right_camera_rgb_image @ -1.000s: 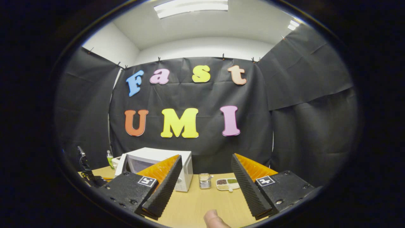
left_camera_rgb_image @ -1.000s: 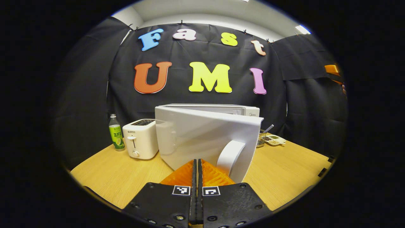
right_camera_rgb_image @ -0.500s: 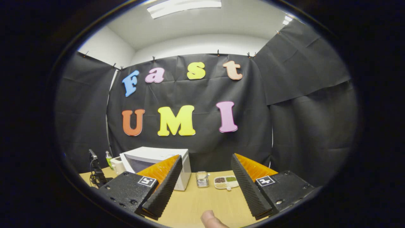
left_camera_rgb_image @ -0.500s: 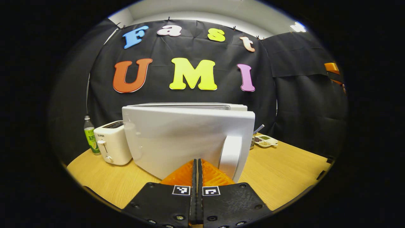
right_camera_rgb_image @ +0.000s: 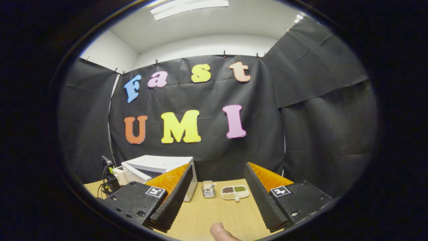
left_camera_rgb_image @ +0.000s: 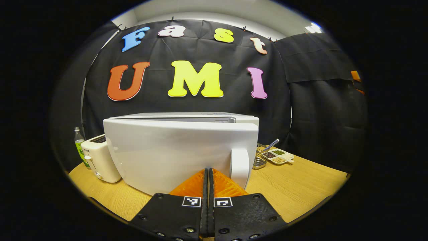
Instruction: Open the microwave oven with the left hand, put the food in, and close the microwave oven.
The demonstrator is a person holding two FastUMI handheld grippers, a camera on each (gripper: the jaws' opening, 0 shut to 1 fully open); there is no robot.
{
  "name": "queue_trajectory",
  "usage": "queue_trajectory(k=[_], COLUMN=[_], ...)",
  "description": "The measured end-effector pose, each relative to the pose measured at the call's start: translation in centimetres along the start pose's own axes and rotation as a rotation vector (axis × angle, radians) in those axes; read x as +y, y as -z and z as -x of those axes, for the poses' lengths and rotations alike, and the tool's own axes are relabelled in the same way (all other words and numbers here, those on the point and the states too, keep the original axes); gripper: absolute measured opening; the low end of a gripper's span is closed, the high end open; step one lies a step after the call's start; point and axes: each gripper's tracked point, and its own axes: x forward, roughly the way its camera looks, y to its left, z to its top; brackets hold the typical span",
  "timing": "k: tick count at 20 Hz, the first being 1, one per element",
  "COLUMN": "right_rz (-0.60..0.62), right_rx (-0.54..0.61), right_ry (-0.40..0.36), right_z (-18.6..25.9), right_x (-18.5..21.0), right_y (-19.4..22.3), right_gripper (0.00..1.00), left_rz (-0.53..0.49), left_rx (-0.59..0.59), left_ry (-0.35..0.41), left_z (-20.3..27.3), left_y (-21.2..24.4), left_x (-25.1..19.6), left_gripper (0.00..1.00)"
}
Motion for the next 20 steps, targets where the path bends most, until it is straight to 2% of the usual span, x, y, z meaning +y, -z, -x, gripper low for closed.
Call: queue_trajectory(k=[7, 14, 16, 20], right_rz=[-0.042, -0.064, -0.066, -0.063], right_rx=[0.008, 0.033, 0.041, 0.043], right_ry=[-0.018, -0.013, -0.010, 0.009], right_z=[-1.3, -2.1, -1.9, -1.1], right_x=[-0.5, -0.9, -0.9, -0.9], right_y=[1.4, 3.0, 3.1, 2.9], right_gripper=[0.92, 0.92, 0.92, 0.92], left_rz=[0.005, 0.083, 0.065, 0.071], left_rx=[-0.016, 0.004, 0.027, 0.006], left_ry=[-0.020, -0.061, -0.115, -0.136], left_z=[-4.0, -8.0, -9.1, -9.2], left_y=[-1.6, -1.1, -0.3, -0.9], left_x=[-1.0, -1.5, -0.4, -0.4], left_gripper=[0.00, 0.00, 0.00, 0.01])
